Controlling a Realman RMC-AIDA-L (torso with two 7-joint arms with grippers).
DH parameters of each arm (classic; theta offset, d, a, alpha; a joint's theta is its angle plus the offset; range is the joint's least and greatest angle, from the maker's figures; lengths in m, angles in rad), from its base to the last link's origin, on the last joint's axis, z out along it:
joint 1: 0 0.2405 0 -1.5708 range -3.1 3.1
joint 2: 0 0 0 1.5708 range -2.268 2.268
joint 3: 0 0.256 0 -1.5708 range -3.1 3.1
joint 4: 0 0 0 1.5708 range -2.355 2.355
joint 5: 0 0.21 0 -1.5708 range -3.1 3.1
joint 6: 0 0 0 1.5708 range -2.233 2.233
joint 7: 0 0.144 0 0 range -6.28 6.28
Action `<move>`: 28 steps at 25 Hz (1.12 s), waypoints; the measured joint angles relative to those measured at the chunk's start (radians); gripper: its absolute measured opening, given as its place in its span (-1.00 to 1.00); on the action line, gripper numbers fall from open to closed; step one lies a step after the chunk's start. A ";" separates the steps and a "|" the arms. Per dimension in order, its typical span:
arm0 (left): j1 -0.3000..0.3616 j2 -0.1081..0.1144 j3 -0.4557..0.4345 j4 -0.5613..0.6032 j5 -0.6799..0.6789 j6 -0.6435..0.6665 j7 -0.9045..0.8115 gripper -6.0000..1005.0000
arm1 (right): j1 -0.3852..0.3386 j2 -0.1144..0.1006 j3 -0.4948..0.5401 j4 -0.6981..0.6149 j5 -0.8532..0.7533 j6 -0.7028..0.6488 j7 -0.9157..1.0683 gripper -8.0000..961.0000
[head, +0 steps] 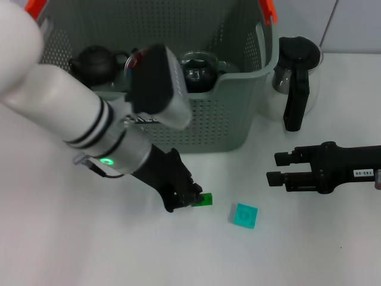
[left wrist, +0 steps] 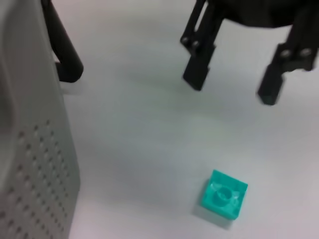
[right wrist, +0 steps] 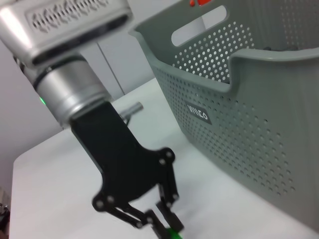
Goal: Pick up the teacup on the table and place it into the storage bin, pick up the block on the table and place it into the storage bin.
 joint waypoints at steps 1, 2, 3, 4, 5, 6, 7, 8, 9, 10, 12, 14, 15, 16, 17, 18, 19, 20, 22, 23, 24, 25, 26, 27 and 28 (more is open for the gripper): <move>0.006 0.000 -0.023 0.027 -0.001 0.042 0.003 -0.80 | 0.000 0.000 0.000 -0.001 0.000 -0.001 0.000 0.34; 0.008 0.001 -0.045 0.049 -0.005 0.077 0.008 -0.80 | 0.000 0.001 0.000 -0.002 0.000 -0.002 0.000 0.34; 0.010 0.002 -0.083 0.077 -0.017 0.134 0.015 -0.80 | 0.000 0.001 0.000 -0.003 0.000 -0.005 0.000 0.34; 0.010 0.004 -0.114 0.101 -0.030 0.184 0.021 -0.80 | 0.000 0.001 0.000 -0.003 0.000 -0.009 0.000 0.34; 0.006 0.006 -0.173 0.130 -0.058 0.251 0.030 -0.80 | 0.000 0.001 0.000 -0.004 0.000 -0.012 0.000 0.34; 0.000 0.009 -0.229 0.152 -0.087 0.308 0.037 -0.80 | 0.000 0.001 0.000 -0.004 0.001 -0.013 0.000 0.34; -0.013 0.014 -0.303 0.177 -0.119 0.360 0.043 -0.80 | 0.000 0.001 0.000 -0.004 0.001 -0.014 0.000 0.34; -0.020 0.016 -0.345 0.190 -0.141 0.391 0.046 -0.80 | 0.000 0.002 0.000 -0.006 0.002 -0.014 0.000 0.34; -0.030 0.022 -0.398 0.208 -0.163 0.418 0.047 -0.80 | 0.000 0.002 0.000 -0.007 0.002 -0.015 0.000 0.34; -0.041 0.027 -0.455 0.226 -0.193 0.439 0.046 -0.80 | 0.000 0.003 0.000 -0.007 0.002 -0.016 0.000 0.34; -0.057 0.035 -0.525 0.256 -0.220 0.429 0.041 -0.81 | 0.001 0.004 0.000 -0.008 0.001 -0.019 0.000 0.34; -0.074 0.042 -0.570 0.273 -0.227 0.383 0.035 -0.81 | 0.001 0.005 0.000 -0.008 0.001 -0.023 0.000 0.34; -0.083 0.045 -0.584 0.275 -0.227 0.350 0.032 -0.81 | 0.001 0.006 0.000 -0.008 0.000 -0.024 0.000 0.34; -0.090 0.049 -0.591 0.273 -0.226 0.305 0.027 -0.81 | 0.001 0.006 0.000 -0.008 0.000 -0.024 0.001 0.34; -0.094 0.051 -0.593 0.270 -0.225 0.269 0.023 -0.81 | 0.000 0.006 0.000 -0.008 0.000 -0.025 0.003 0.34; -0.097 0.053 -0.593 0.264 -0.222 0.224 0.019 -0.81 | 0.000 0.006 0.000 -0.008 0.000 -0.027 0.004 0.34; -0.098 0.053 -0.591 0.253 -0.219 0.153 0.014 -0.81 | 0.000 0.006 0.000 -0.008 0.000 -0.030 0.005 0.34; -0.098 0.051 -0.587 0.242 -0.217 0.094 0.011 -0.81 | 0.000 0.006 0.000 -0.008 0.000 -0.031 0.006 0.34; -0.094 0.047 -0.571 0.207 -0.211 -0.020 0.012 -0.81 | 0.000 0.006 0.000 -0.007 0.000 -0.032 0.005 0.34; -0.092 0.047 -0.554 0.186 -0.202 -0.070 0.015 -0.81 | 0.000 0.006 0.000 -0.006 0.001 -0.032 0.003 0.34; -0.092 0.049 -0.525 0.149 -0.179 -0.133 0.015 -0.81 | 0.000 0.006 0.000 -0.006 0.002 -0.032 0.002 0.34; -0.094 0.052 -0.501 0.115 -0.153 -0.180 0.016 -0.81 | 0.000 0.006 0.000 -0.006 0.003 -0.032 0.001 0.34; -0.096 0.056 -0.474 0.075 -0.121 -0.227 0.017 -0.81 | 0.000 0.006 0.000 -0.007 0.004 -0.033 0.001 0.34; -0.099 0.057 -0.465 0.056 -0.105 -0.249 0.018 -0.81 | 0.000 0.007 0.000 -0.008 0.004 -0.033 0.001 0.34; -0.100 0.056 -0.450 0.025 -0.076 -0.282 0.022 -0.81 | 0.000 0.007 0.000 -0.008 0.004 -0.034 0.001 0.34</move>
